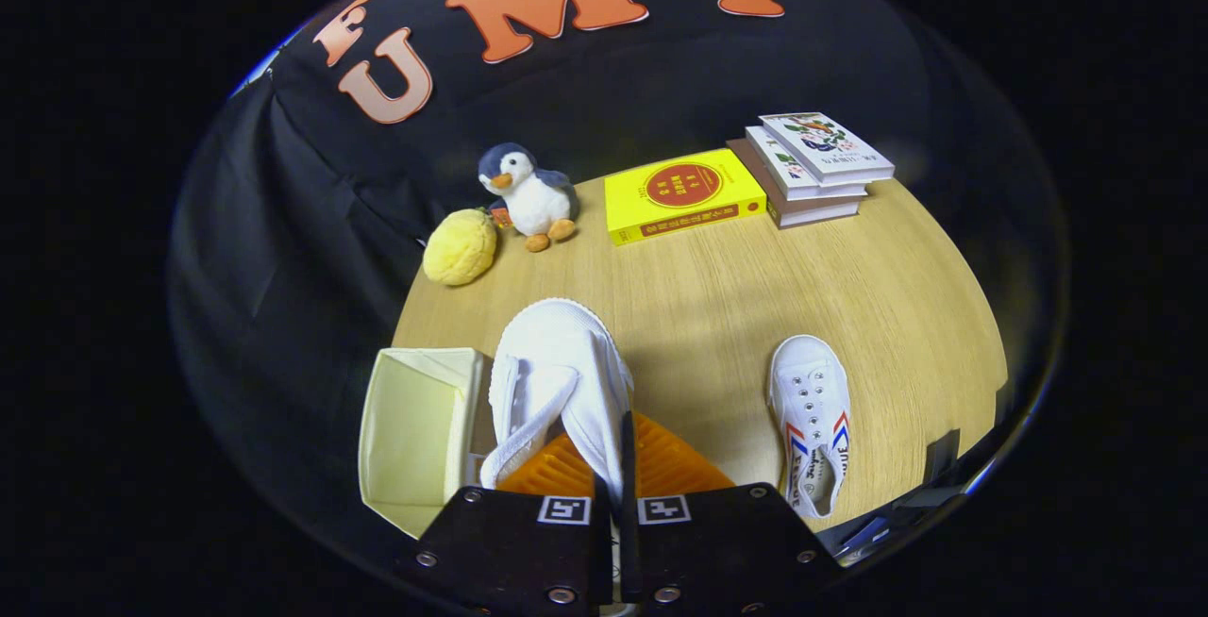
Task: Open the storage box then place both shoes into the box .Put the left shoe in first, then the right shoe, with the right side of both shoes facing outward in a uniform manner.
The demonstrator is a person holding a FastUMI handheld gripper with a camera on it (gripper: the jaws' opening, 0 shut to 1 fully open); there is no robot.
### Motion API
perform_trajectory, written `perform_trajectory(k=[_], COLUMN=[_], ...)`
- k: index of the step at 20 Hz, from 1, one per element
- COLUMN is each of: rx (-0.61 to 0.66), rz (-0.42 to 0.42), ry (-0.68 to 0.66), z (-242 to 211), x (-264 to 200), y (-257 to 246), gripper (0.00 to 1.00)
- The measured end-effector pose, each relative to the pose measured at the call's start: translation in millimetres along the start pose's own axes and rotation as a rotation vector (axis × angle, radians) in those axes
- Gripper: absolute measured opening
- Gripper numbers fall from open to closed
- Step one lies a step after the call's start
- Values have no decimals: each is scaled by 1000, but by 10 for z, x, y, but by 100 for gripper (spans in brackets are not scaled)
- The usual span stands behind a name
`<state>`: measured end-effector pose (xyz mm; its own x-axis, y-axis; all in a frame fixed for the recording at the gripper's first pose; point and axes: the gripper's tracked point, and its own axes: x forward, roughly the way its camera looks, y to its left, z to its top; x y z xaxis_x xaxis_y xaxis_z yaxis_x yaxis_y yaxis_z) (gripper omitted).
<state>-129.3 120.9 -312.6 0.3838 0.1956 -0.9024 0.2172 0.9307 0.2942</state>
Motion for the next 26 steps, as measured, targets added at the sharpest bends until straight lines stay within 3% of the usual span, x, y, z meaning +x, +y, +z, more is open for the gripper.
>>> perform_trajectory(k=[6,13,26], rx=[-13,-52,-25], rz=[68,105,-26], ry=[26,92,243], z=[-50,-359,-950], x=[-112,92,784], y=[746,1523,1869], gripper=[4,4,4])
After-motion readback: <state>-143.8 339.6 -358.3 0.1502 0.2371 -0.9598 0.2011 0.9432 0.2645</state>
